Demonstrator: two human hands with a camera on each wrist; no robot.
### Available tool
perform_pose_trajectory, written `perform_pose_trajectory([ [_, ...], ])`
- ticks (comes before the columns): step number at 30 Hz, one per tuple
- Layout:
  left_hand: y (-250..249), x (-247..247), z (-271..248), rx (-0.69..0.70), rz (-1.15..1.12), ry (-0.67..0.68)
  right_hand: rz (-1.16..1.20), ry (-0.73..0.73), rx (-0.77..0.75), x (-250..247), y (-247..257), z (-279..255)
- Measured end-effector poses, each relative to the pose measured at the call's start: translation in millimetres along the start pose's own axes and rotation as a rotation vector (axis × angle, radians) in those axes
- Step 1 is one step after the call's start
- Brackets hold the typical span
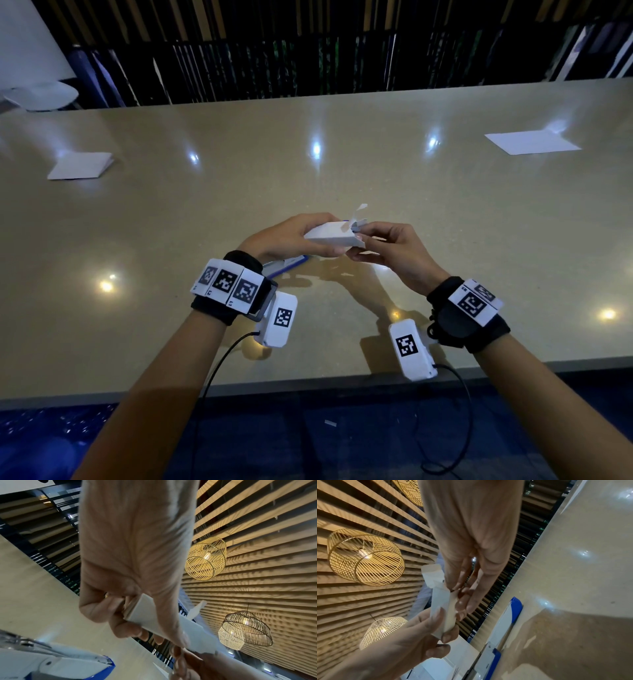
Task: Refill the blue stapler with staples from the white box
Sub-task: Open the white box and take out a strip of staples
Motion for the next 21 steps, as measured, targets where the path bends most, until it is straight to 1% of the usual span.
perform_pose_trajectory([
  [4,6,3,4,0.029,0.003,-0.059,-0.016,0.015,0.045,1,2,-2],
  [10,8,3,10,0.036,0.007,-0.131,-0.044,-0.068,0.022,0,6,1],
  [12,9,2,13,0.032,0.056,-0.176,-0.08,-0.096,-0.005,-2,8,4],
  [15,14,1,17,-0.011,0.177,-0.249,-0.181,-0.176,-0.096,-6,13,9],
  [17,17,3,20,0.006,0.203,-0.275,-0.191,-0.232,-0.139,-9,15,13],
  [19,17,7,22,0.045,0.176,-0.3,-0.159,-0.271,-0.167,-10,15,19],
  [21,16,15,24,0.079,0.074,-0.324,-0.08,-0.289,-0.19,-11,15,25],
])
Point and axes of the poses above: each hand's wrist, its own z-axis towards the middle knuckle, its own x-axis out of the palm, y = z × x, the point moved 3 cm from there along z, towards the middle knuckle, and after that the axes turned 4 degrees about y, right-handed, at the moved point
